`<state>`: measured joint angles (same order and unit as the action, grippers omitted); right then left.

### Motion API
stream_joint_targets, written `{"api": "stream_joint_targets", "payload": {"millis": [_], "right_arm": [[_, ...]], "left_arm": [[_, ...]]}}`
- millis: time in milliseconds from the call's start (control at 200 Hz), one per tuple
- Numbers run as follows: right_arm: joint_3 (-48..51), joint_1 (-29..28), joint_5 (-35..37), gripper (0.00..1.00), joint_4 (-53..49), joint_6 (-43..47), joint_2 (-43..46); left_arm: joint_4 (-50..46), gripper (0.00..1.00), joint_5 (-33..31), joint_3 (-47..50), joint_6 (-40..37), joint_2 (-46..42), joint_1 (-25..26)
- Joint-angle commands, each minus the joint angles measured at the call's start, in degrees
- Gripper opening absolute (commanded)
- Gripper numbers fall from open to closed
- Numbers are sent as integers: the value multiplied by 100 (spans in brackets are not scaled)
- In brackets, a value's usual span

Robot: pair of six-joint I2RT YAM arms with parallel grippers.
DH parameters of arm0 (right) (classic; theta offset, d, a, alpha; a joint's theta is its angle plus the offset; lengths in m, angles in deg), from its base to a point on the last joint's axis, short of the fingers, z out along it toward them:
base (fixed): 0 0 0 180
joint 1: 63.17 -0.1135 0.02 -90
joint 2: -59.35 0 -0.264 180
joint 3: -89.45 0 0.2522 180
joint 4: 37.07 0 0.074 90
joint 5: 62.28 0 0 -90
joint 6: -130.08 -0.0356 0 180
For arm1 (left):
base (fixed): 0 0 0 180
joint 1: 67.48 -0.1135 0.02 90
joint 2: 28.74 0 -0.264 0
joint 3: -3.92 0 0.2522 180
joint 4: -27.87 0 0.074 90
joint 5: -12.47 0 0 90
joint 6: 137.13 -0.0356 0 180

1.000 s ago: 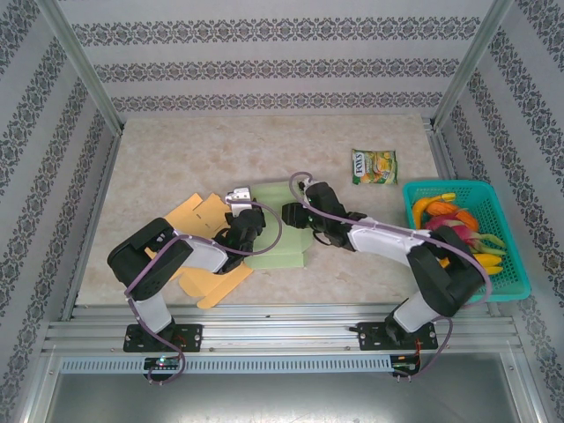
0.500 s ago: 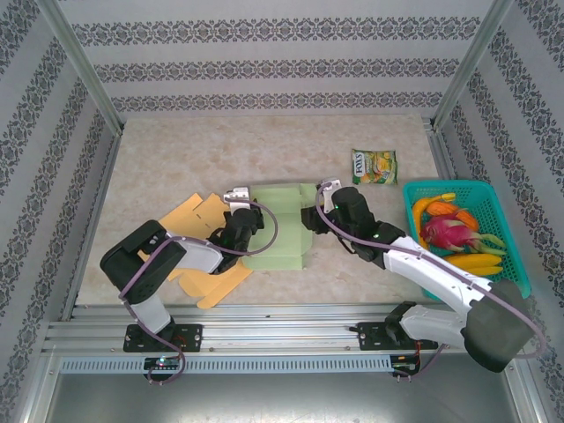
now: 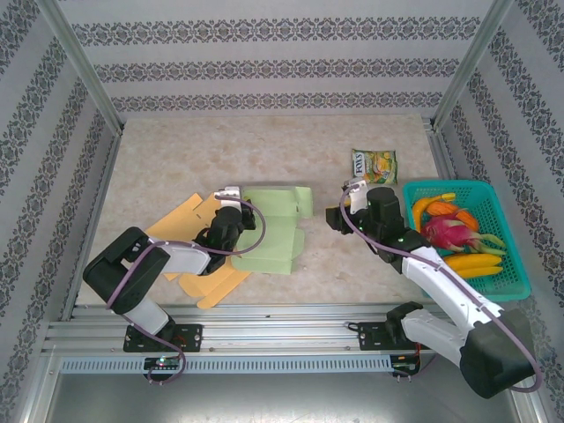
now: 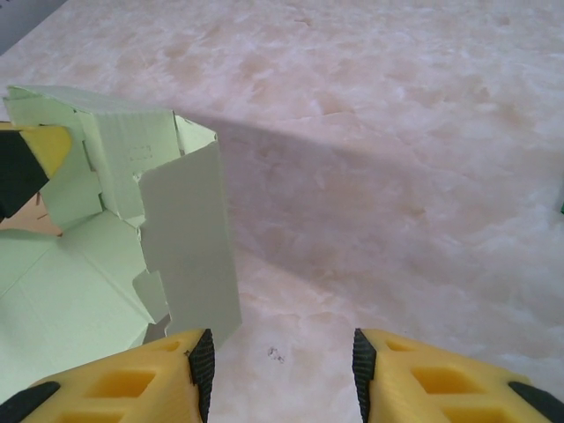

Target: Fold the paper box

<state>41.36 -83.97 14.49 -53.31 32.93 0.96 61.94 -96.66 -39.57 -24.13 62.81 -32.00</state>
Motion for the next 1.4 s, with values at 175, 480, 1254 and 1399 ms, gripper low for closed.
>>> {"api": "stream_joint_targets", "payload": {"millis": [175,480,1254,1399], "right_arm": [[-51,93,-1235,46,1048,522,-668],[-367,54,-2682,41,1321,750,-1330],[-833,-1218,880,36,1153,61,-1797],[-947,-1356,1276,35,1222,83,-2005]], "left_arm": [[15,0,602,13,-173,-288,-103],[57,0,773,5,-253,-313,-112],[-101,0,241,95,163,-523,35],[-281,0,150,114,181,-723,90]]}}
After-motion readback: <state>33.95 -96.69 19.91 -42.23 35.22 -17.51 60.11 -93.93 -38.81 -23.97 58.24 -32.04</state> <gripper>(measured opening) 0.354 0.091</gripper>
